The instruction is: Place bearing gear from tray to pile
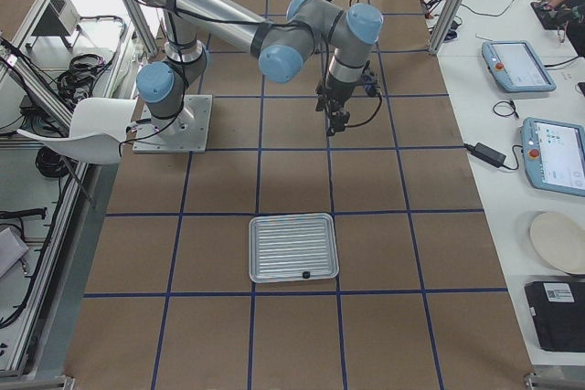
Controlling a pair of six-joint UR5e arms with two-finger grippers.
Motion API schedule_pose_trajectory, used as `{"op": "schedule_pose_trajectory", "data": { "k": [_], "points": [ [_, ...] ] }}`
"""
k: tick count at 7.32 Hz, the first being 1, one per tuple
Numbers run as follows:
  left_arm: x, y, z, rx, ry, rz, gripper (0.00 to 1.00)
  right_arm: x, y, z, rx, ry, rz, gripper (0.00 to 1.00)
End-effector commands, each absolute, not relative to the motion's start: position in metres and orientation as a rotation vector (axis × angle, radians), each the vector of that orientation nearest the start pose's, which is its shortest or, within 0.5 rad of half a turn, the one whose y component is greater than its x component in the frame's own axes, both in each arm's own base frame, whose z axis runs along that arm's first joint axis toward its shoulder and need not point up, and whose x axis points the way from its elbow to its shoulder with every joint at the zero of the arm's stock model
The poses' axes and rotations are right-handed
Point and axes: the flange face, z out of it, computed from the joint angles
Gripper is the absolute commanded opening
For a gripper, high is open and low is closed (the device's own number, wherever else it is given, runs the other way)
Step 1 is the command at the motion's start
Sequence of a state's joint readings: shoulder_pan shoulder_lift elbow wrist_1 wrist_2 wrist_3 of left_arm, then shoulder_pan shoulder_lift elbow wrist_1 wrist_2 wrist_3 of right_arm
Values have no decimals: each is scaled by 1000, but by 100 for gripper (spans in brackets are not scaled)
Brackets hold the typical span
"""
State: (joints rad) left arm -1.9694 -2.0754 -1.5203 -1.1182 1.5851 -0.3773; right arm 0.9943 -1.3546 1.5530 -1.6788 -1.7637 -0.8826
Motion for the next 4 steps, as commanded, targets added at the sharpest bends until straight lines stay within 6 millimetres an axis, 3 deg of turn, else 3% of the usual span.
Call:
{"op": "schedule_pose_trajectory", "data": {
  "k": [1,3,4],
  "points": [
    [-394,-539,199,1,3104,9,100,-314,-508,338,-777,3122,291,100],
    [-394,-536,178,2,3113,-31,100,-387,-473,291,-1139,2941,318,100],
    [-395,-539,180,0,3116,-39,89,-418,-462,271,-1331,2866,312,100]
  ]
}}
